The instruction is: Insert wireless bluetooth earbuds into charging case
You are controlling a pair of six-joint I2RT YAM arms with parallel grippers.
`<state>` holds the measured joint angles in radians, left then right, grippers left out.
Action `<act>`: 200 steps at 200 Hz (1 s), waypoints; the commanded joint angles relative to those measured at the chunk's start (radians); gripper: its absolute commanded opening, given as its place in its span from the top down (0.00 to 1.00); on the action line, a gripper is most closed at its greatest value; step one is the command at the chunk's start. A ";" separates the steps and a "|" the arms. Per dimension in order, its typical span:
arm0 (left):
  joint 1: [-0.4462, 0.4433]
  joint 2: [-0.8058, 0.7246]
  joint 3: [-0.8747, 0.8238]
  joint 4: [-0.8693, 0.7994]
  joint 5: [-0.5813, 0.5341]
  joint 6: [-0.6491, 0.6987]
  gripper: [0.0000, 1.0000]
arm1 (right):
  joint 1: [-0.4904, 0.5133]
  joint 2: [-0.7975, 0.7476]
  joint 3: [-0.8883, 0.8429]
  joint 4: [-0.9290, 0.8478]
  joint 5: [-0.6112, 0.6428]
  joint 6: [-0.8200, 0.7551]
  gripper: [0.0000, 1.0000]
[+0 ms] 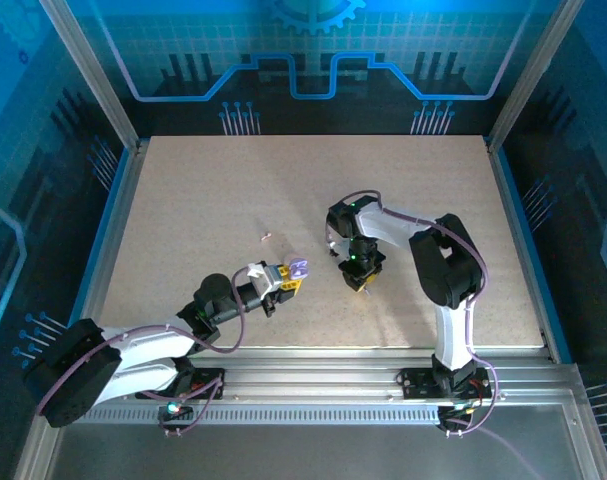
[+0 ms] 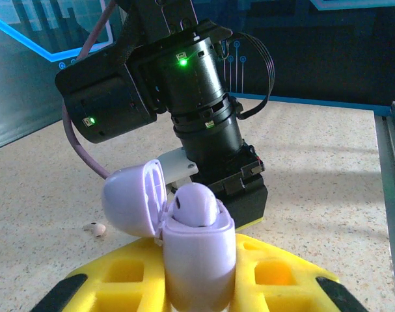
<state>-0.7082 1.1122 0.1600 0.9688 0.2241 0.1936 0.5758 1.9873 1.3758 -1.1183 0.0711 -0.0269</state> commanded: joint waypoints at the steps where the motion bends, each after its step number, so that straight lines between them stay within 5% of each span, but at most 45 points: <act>1: -0.005 -0.013 -0.007 0.001 -0.008 0.024 0.94 | 0.005 0.024 0.004 -0.031 -0.001 0.014 0.65; 200: -0.005 -0.025 -0.019 -0.013 -0.017 0.027 0.93 | -0.016 0.031 -0.017 -0.026 0.038 0.060 0.70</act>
<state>-0.7082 1.1042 0.1589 0.9470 0.2203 0.1940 0.5682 2.0109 1.3716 -1.1179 0.0986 0.0109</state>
